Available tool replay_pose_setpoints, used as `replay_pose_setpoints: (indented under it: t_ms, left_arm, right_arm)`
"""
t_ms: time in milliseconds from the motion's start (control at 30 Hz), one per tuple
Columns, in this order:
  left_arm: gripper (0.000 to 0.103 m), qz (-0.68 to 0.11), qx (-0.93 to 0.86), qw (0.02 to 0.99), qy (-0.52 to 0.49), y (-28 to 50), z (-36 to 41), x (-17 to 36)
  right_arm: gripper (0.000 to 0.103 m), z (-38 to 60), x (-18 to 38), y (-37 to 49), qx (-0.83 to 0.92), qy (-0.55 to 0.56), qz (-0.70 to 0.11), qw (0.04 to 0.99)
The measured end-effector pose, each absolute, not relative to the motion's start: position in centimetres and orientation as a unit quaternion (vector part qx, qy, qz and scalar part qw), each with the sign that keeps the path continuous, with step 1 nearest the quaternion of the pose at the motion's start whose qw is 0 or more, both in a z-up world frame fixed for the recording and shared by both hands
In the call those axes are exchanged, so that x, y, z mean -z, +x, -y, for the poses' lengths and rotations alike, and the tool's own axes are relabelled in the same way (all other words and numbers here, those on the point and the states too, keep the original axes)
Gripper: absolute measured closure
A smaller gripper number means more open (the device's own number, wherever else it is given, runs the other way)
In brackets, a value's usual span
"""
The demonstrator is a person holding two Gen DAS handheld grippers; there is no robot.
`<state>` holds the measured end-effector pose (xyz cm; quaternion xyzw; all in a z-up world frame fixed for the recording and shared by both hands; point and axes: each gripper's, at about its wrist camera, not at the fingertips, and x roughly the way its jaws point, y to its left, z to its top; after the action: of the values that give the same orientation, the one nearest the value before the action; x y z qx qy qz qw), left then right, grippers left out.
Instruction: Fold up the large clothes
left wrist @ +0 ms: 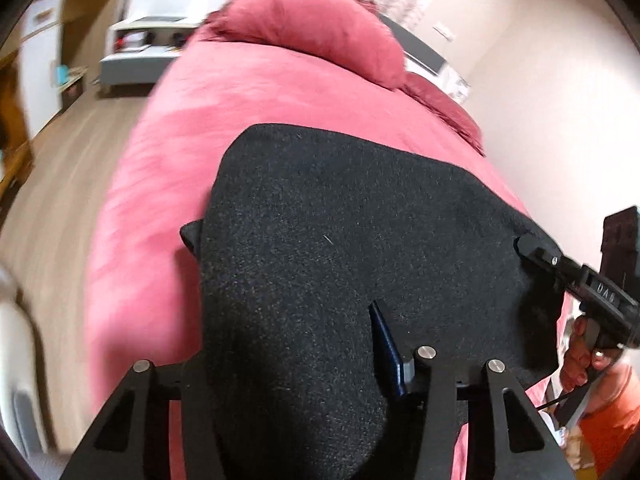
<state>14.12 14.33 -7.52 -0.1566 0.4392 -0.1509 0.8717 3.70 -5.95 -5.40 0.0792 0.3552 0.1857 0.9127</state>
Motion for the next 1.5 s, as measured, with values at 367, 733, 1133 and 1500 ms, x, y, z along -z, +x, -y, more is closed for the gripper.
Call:
replay_pose_setpoints:
  t_ms: [367,733,1133,1500]
  left_arm:
    - [0.023,-0.445,0.143,0.881,-0.066,19.8,-2.9,9.3]
    - [0.009,-0.430,0.127,0.885,-0.125,14.3,-6.5,9.3]
    - [0.006,-0.385,0.109,0.916,0.022,3.1,-3.0,9.5]
    - [0.000,-0.395,0.074,0.915,0.029,1.1,-2.5,10.6]
  right_arm:
    - [0.053,18.1,9.7,7.2,-0.027,0.143,-0.410,0.900]
    - [0.035,14.8,9.0,0.7,0.044,0.020,-0.380,0.924]
    - [0.035,8.6,12.3,-7.7,0.047,0.076,-0.380,0.921]
    - [0.034,7.2,12.7,-10.4,0.038,0.052,-0.374,0.925]
